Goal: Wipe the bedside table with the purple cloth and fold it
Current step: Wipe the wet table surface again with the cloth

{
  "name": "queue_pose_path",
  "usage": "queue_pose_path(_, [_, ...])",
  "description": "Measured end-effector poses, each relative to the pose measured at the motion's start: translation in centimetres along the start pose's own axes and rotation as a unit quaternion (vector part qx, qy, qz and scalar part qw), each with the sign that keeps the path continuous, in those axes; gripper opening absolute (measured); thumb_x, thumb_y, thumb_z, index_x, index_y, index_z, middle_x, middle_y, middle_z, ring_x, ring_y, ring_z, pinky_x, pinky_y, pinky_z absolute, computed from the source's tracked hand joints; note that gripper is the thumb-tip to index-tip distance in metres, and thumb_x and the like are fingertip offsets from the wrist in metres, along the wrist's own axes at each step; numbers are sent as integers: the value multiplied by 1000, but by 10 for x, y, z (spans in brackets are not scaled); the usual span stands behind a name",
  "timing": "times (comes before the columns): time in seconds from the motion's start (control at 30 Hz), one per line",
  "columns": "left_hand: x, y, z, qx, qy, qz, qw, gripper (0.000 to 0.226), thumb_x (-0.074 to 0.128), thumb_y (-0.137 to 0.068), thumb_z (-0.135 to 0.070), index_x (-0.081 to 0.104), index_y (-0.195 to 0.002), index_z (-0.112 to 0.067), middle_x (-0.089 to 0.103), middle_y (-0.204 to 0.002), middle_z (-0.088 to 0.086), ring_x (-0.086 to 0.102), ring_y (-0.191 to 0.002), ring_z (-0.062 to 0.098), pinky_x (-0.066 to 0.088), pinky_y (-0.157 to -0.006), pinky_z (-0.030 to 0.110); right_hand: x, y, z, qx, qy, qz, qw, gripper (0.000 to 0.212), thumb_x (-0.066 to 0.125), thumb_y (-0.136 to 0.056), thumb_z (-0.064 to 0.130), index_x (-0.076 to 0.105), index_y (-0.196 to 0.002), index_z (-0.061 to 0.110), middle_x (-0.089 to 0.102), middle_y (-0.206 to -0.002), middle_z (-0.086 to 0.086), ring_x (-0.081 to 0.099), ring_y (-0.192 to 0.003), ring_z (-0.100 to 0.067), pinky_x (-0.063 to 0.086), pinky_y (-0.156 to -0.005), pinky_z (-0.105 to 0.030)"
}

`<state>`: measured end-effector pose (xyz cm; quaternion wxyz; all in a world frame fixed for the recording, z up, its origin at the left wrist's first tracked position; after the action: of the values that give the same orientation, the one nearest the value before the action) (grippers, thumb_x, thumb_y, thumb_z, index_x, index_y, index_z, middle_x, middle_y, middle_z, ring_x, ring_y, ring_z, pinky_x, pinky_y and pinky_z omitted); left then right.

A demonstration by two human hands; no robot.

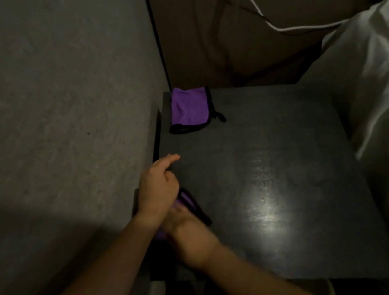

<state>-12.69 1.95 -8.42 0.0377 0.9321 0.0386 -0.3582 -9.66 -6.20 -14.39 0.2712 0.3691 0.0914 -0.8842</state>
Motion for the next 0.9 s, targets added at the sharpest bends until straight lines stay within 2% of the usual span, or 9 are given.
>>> queue_pose_path(0.07, [5, -1, 4, -6, 1, 12, 1000, 49, 37, -79, 14, 63, -115, -6, 60, -127, 12, 57, -117, 24, 41, -101, 26, 19, 24, 16, -38, 1, 47, 998, 48, 42, -75, 14, 54, -120, 3, 50, -132, -15, 35, -128, -28, 17, -111, -37])
queue_pose_path(0.13, [9, 0, 4, -1, -4, 22, 1000, 49, 37, -78, 15, 63, -114, -5, 60, -127, 13, 57, -118, 23, 40, -101, 26, 27, 45, 24, -101, 41, 51, 993, 39, 39, -80, 19, 66, -107, 17, 59, -125, -1, 44, -124, -19, 30, -107, -32])
queue_pose_path(0.23, [13, 0, -1, 7, -7, 30, 999, 49, 37, -77, 17, 63, -113, -3, 60, -126, 15, 57, -118, 24, 38, -101, 23, 20, 62, 14, -80, 112, 63, 989, 43, 27, -87, 30, 69, -94, 36, 64, -112, 18, 55, -111, -4, 48, -90, -23])
queue_pose_path(0.37, [14, -7, -1, -20, 6, 14, 1000, 48, 38, -77, 15, 63, -113, -3, 63, -121, 16, 62, -107, 31, 45, -95, 31, -9, 84, -20, -117, 90, 56, 987, 43, 56, -74, 15, 56, -117, 12, 55, -129, -8, 46, -123, -23, 32, -103, -46])
queue_pose_path(0.5, [15, -8, 6, -36, 12, 14, 999, 48, 37, -78, 13, 63, -114, -5, 63, -121, 16, 63, -102, 36, 48, -92, 38, -82, 86, -93, 8, 138, 19, 990, 41, 35, -93, 33, 50, -124, 10, 49, -133, -9, 37, -127, -21, 21, -110, -29])
queue_pose_path(0.6, [21, -3, 7, -34, -4, 31, 999, 47, 37, -80, 12, 62, -115, -6, 61, -126, 13, 59, -114, 27, 42, -99, 28, -132, 85, -139, 101, 157, -38, 982, 57, 23, -95, 44, 54, -121, 3, 53, -128, -18, 46, -122, -31, 14, -109, -23])
queue_pose_path(0.7, [25, 1, 3, -28, -11, 41, 999, 47, 37, -80, 12, 62, -116, -6, 59, -128, 11, 54, -121, 19, 33, -100, 15, -173, 80, -177, 183, 185, -122, 958, 53, 37, -88, 38, 54, -120, -1, 52, -128, -23, 47, -119, -42, 24, -107, -32])
queue_pose_path(0.77, [26, 1, 1, -26, -13, 42, 999, 47, 38, -81, 12, 62, -116, -8, 59, -129, 10, 54, -122, 19, 33, -101, 16, -192, 69, -191, 229, 197, -156, 940, 48, 43, -90, 30, 46, -128, 1, 41, -138, -22, 35, -129, -38, 23, -109, -41])
queue_pose_path(0.9, [25, -1, -1, -20, -18, 31, 999, 47, 38, -80, 11, 63, -116, -7, 61, -126, 10, 57, -117, 21, 38, -101, 22, -185, 50, -186, 282, 207, -156, 924, 48, 42, -94, 23, 32, -137, 5, 23, -149, -18, 18, -138, -32, 16, -111, -42])
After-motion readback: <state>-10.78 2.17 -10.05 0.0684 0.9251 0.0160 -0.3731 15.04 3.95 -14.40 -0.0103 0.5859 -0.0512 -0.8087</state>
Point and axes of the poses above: each hand's wrist, its own y-axis away from the middle knuckle, its own x-axis out of the palm, z = x × y, the point moved 9 cm from there along -y, towards the middle knuckle
